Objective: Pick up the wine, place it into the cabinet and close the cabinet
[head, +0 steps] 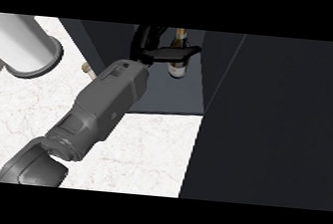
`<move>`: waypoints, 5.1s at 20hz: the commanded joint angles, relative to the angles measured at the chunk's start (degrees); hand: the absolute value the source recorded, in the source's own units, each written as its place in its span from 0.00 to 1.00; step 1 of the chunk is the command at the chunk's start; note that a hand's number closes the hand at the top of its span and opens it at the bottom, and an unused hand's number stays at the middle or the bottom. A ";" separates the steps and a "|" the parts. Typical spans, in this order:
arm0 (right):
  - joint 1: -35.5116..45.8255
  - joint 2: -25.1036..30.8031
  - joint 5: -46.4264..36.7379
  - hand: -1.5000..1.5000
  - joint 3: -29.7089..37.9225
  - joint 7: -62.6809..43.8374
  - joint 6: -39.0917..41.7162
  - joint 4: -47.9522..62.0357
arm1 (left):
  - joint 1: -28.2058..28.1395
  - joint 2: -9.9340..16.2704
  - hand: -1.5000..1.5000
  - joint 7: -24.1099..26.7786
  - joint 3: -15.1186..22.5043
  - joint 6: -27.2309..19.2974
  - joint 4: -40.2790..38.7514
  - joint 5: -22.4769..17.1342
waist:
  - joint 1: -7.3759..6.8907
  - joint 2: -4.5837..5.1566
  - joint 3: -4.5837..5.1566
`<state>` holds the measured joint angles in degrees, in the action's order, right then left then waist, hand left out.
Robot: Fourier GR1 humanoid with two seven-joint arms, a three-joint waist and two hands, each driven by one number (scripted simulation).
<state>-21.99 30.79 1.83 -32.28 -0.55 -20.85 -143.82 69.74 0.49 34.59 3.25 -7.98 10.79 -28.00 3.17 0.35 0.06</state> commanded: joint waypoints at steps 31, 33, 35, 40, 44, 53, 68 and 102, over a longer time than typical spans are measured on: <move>-4.08 2.69 1.08 0.00 1.92 -9.13 -3.61 -14.67 | -44.47 2.42 0.00 -10.88 20.11 1.48 52.35 -6.38 | -4.25 -1.18 0.05; -5.08 3.77 0.10 0.00 2.68 -7.48 -3.07 -13.67 | -49.59 2.22 0.00 -10.28 22.21 0.21 57.82 -5.20 | -3.69 -1.04 -0.02; -5.71 4.70 1.71 0.00 3.30 -7.75 -2.61 -14.45 | -55.05 4.89 0.00 -9.32 22.51 2.73 61.01 -6.06 | -3.87 -1.08 0.00; -2.86 4.70 -0.01 0.00 2.33 -7.02 -0.87 -10.93 | -61.12 7.14 0.00 -9.75 21.43 4.55 67.48 -7.33 | -3.24 -0.61 -0.02; -4.67 9.17 2.83 0.00 3.19 -8.55 2.29 -14.70 | -67.92 12.62 0.00 -9.51 19.95 8.00 73.83 -9.41 | -3.33 -0.73 0.01; -3.86 13.31 4.26 1.00 -5.54 -2.46 13.87 -10.88 | -71.83 18.16 0.00 -6.49 14.15 10.38 76.92 -9.37 | -3.27 -0.85 -0.05; 3.86 7.29 -1.58 1.00 -14.82 -9.24 12.81 -11.79 | -73.97 28.63 0.00 -11.20 1.46 19.68 78.08 -18.19 | -3.31 -0.55 0.14; 72.42 -30.58 7.34 1.00 -3.73 -36.17 -0.21 35.36 | -72.62 32.44 0.00 -13.41 -4.71 29.69 70.36 -20.98 | -5.65 -0.22 0.13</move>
<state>37.77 3.39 5.85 -39.43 -34.50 -16.11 -116.94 -2.82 33.78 21.40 -1.60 21.97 81.96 -49.56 -2.71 0.13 0.25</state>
